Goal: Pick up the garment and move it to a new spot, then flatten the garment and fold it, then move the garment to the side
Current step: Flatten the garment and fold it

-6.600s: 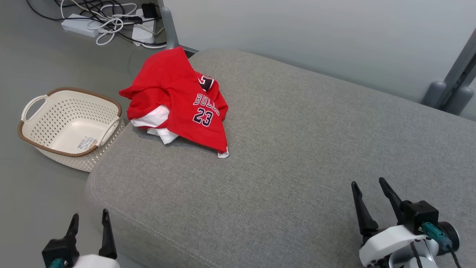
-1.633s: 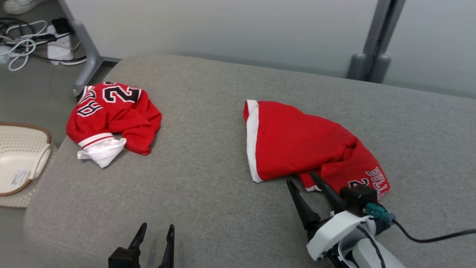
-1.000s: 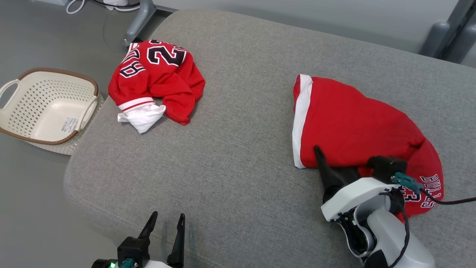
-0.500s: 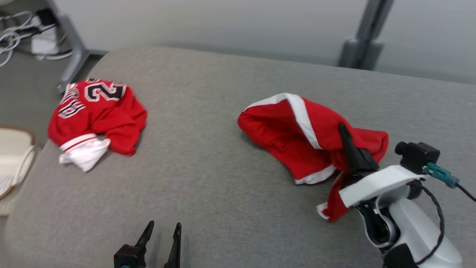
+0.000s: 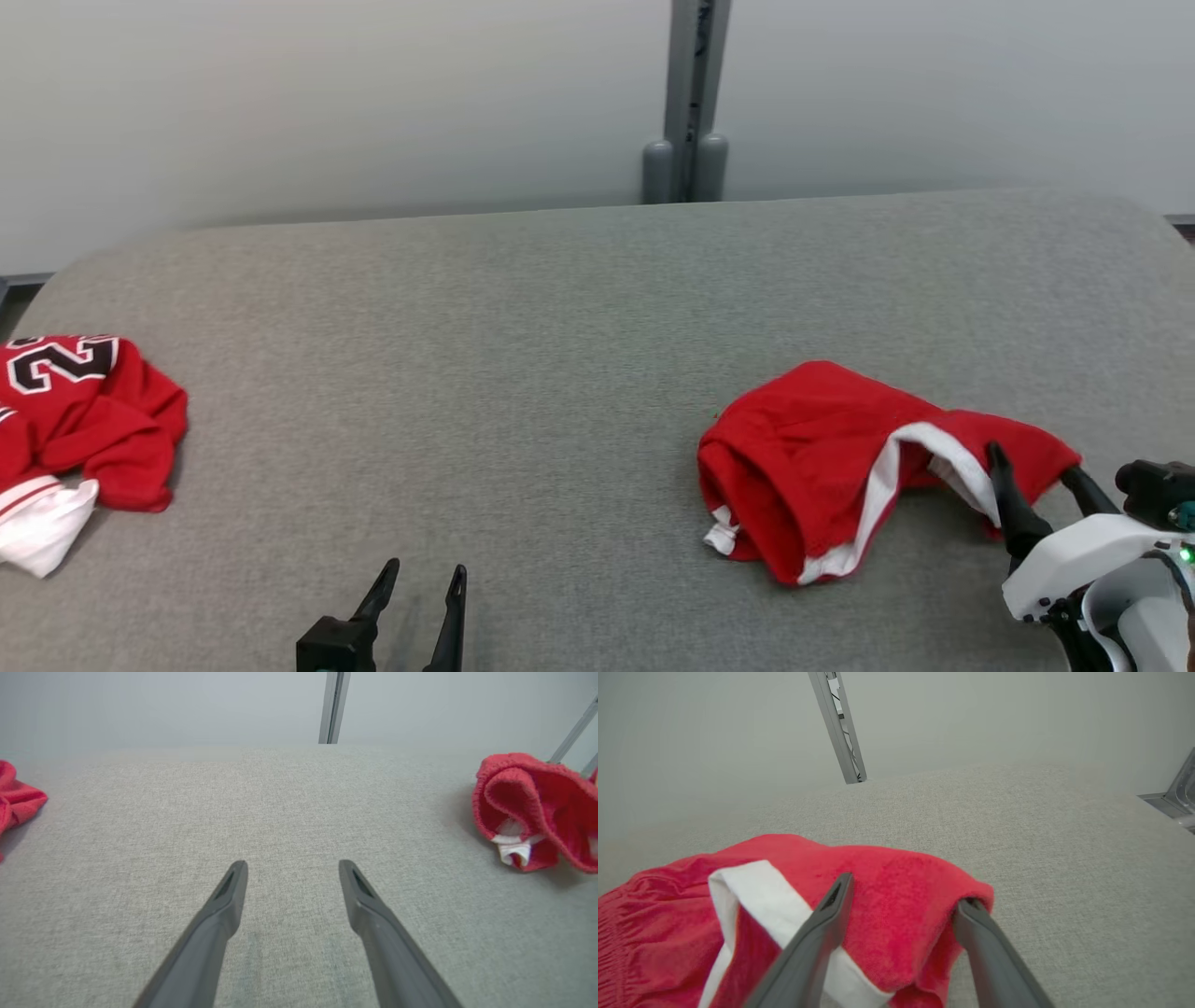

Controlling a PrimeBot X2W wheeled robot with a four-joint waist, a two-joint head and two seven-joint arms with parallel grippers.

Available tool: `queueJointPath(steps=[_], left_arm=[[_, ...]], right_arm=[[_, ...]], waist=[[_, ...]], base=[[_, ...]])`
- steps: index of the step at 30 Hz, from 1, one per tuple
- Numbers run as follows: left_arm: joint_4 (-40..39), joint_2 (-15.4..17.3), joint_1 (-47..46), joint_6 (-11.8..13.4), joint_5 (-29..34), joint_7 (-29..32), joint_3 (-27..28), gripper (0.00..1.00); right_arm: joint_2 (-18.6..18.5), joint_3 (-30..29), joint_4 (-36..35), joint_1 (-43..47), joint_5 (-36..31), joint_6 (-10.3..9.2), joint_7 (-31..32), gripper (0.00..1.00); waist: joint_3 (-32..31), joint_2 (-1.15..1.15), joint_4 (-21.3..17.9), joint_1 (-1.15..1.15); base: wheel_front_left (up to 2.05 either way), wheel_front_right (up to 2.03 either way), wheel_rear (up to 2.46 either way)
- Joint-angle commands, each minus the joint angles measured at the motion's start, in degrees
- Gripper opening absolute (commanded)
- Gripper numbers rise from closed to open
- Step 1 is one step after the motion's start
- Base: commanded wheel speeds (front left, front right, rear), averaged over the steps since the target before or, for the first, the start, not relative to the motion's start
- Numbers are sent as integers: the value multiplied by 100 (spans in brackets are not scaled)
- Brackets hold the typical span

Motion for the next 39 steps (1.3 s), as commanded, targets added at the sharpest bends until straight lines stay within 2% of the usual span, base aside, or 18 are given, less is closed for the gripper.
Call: queueJointPath(steps=[1,4,8,12,19,23,35,39], left_arm=[[-4,25,-1,-5,29,-3,12,100],[-42,24,-79,-49,29,-3,-14,100],[-139,25,-218,-80,-48,-3,-132,100],[-279,22,-399,-173,-169,-2,-435,100],[-461,26,-865,-616,-566,-2,-1697,100],[-375,29,-1239,-752,-793,-3,-2373,100],[197,19,-2074,-816,-1717,-3,-3556,100],[344,28,-2248,-805,-1965,-2,-3698,100]], right_arm=[[-7,-31,4,-73,-117,0,-51,100],[109,-647,-259,-71,-739,0,-50,100],[476,-1466,-904,217,-1691,0,-48,100],[864,-1791,-1406,484,-2265,0,-49,100],[1172,-1870,-1645,625,-2529,0,-50,100],[1249,-1785,-1691,500,-2562,0,-50,100],[1363,-1591,-1830,237,-2507,0,-50,100],[1376,-1552,-1853,168,-2495,0,-50,100]], waist=[[-4,0,-144,0],[32,0,-288,0],[104,0,-444,0],[227,0,-567,0],[570,0,-728,0],[766,0,-847,0],[1224,0,-1177,0],[1337,0,-1284,0]], base=[[0,0,0],[0,0,0],[0,0,0],[0,0,0],[0,0,0],[0,0,0],[0,0,0],[0,0,0]])
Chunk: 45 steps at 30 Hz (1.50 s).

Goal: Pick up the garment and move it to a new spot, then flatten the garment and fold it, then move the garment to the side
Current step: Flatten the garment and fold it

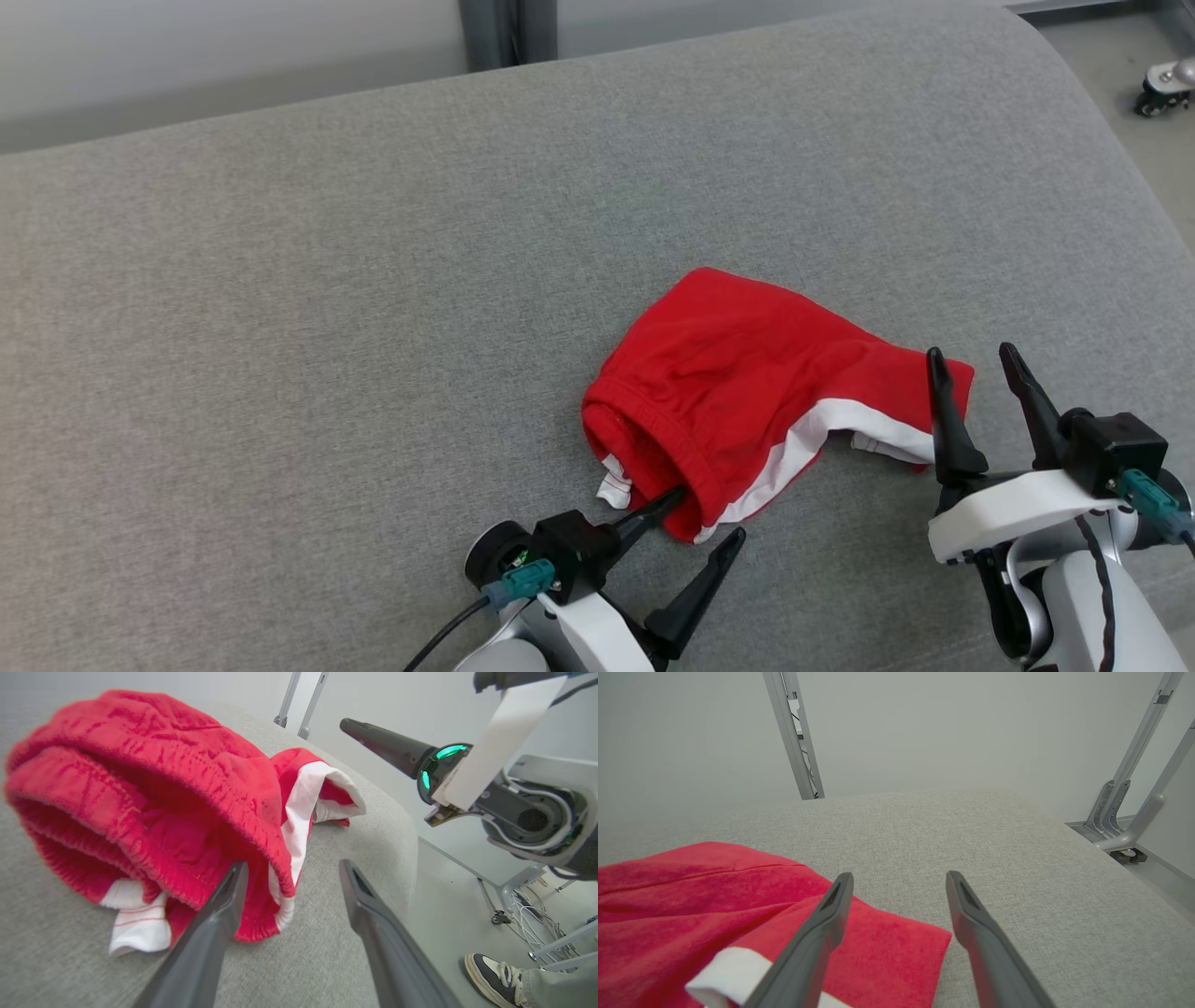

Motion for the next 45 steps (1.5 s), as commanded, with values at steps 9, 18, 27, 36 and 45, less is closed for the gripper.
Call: queueJointPath(steps=[9,18,27,36,45], left_arm=[[147,33,-280,-6,-341,-2,354,0],[-428,36,-17,203,-90,-3,1984,0],[149,65,203,304,660,-3,3673,0],[622,184,780,442,1371,-3,4952,0],[603,78,1300,433,1800,-2,5356,100]], right_arm=[[11,-51,-47,-106,32,-2,-29,100],[15,-270,82,131,-37,-2,-29,100],[15,-53,230,346,75,-2,-30,100],[16,326,345,611,203,-2,-30,100],[14,1088,413,817,476,-2,-30,100]], waist=[[141,0,-174,0],[-227,0,201,0],[-612,0,431,0],[-917,0,495,0],[-1183,0,686,0]], base=[[0,0,0],[0,0,0],[0,0,0],[0,0,0],[0,0,0]])
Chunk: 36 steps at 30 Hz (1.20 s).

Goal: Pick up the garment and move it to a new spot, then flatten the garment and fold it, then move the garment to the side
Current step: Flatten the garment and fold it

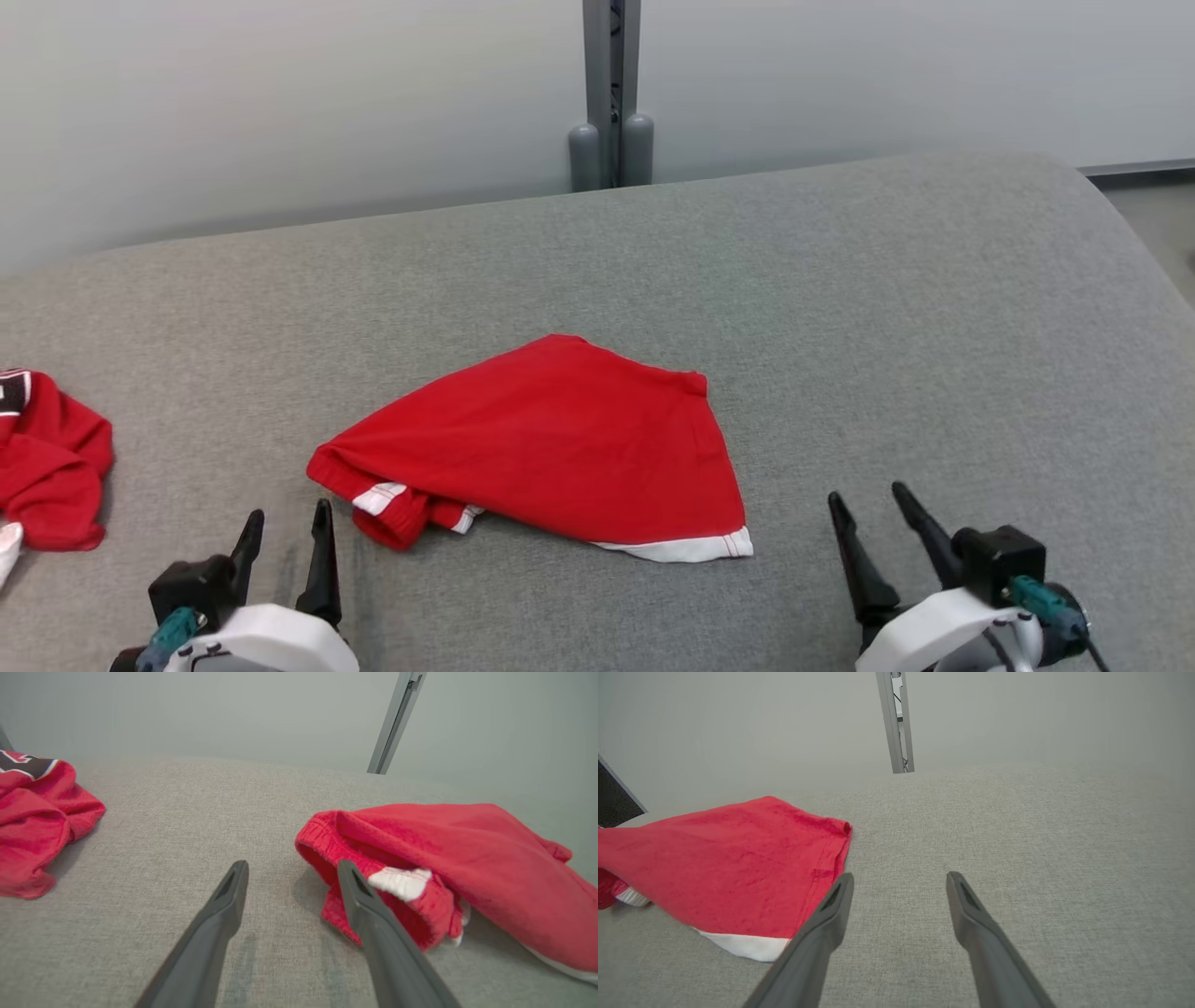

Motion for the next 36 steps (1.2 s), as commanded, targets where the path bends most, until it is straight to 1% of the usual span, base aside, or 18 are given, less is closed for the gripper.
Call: queueJointPath(steps=[1,4,5,7,11,15,22,24,26,30,31,33,34,35,36], left_arm=[[-133,14,139,21,75,-1,32,100],[-388,-10,367,-27,181,-2,-72,100],[-388,-10,367,-27,181,-2,-72,100],[-534,-15,499,-59,51,-2,-235,100],[-656,-11,659,25,-93,-2,-593,100],[-729,-12,709,80,-158,-1,-784,100],[-813,-14,735,124,-177,-2,-814,100],[-829,-14,693,132,-199,-1,-846,100],[-844,-13,638,137,-232,-2,-876,100],[-874,-12,570,157,-268,-2,-954,100],[-881,-13,545,152,-271,-2,-969,100],[-890,-13,507,154,-285,-2,-989,100],[-890,-13,496,157,-295,-2,-993,100],[-890,-13,493,158,-299,-1,-997,100],[-888,-12,496,159,-302,-2,-996,100]], right_arm=[[-36,97,41,61,73,-1,-29,100],[-35,344,134,77,202,-2,-29,100],[-35,344,134,77,202,-2,-29,100],[-35,516,207,58,284,-2,-29,100],[-36,787,474,-5,480,-1,-29,100],[-53,960,809,-122,584,-1,-29,100],[-81,1095,1062,-205,693,-1,-29,100],[-101,1068,1097,-232,694,-1,-29,95],[-99,1024,1148,-273,684,-1,-30,100],[-88,1005,1174,-310,681,-1,-29,100],[-86,1011,1173,-339,682,-1,-29,97],[-81,1031,1178,-382,679,-1,-29,85],[-79,1043,1177,-394,679,-1,-29,85],[-76,1061,1181,-401,683,-1,-29,50],[-76,1074,1183,-413,688,-1,-29,44]], waist=[[-58,0,103,0],[-73,0,284,0],[-73,0,284,0],[-61,0,420,0],[-18,0,703,0],[30,0,903,0],[50,0,976,0],[63,0,975,0],[92,0,975,0],[155,0,991,0],[172,0,995,0],[207,0,1004,0],[223,0,1009,0],[236,0,1015,0],[247,0,1022,0]], base=[[0,0,0],[0,0,0],[0,0,0],[0,0,0],[0,0,0],[0,0,0],[0,0,0],[0,0,0],[0,0,0],[0,0,0],[0,0,0],[0,0,0],[0,0,0],[0,0,0],[0,0,0]])
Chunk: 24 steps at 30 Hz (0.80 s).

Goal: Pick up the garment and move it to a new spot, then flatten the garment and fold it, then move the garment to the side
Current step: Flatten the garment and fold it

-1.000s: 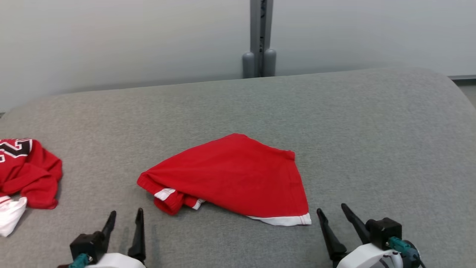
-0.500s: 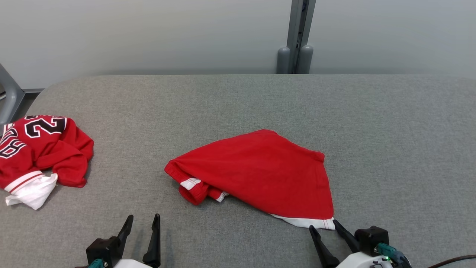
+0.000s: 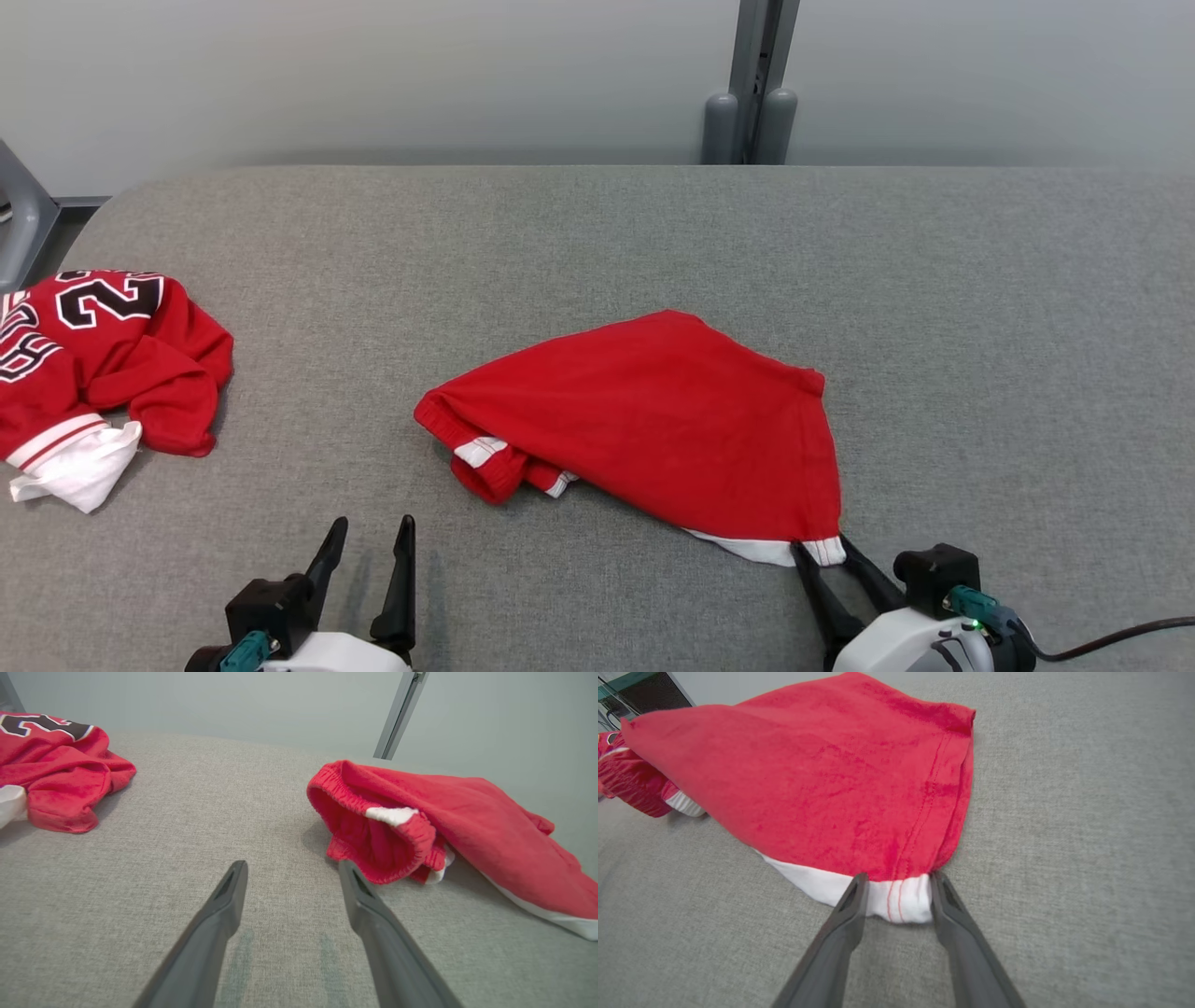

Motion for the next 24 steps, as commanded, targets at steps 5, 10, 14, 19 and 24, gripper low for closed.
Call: queueJointPath(steps=[5,10,14,19,24], left_arm=[[7,22,-100,17,-45,-3,8,100],[13,22,-103,28,-67,-3,-17,100],[-1,21,-88,6,-75,-3,-66,100],[29,21,-104,-51,-31,-3,-184,100],[48,21,-205,-87,2,-3,-406,100]], right_arm=[[-41,23,78,-116,46,0,-29,0],[-125,-300,-187,-198,52,0,-29,0],[-187,-747,-462,-321,90,0,-29,0],[-274,-1188,-526,-623,68,0,-29,0],[-404,-1592,-382,-1041,-84,0,-30,0]], waist=[[43,0,44,0],[35,0,56,0],[14,0,45,0],[23,0,45,0],[113,0,133,0]], base=[[0,0,0],[0,0,0],[0,0,0],[0,0,0],[0,0,0]])
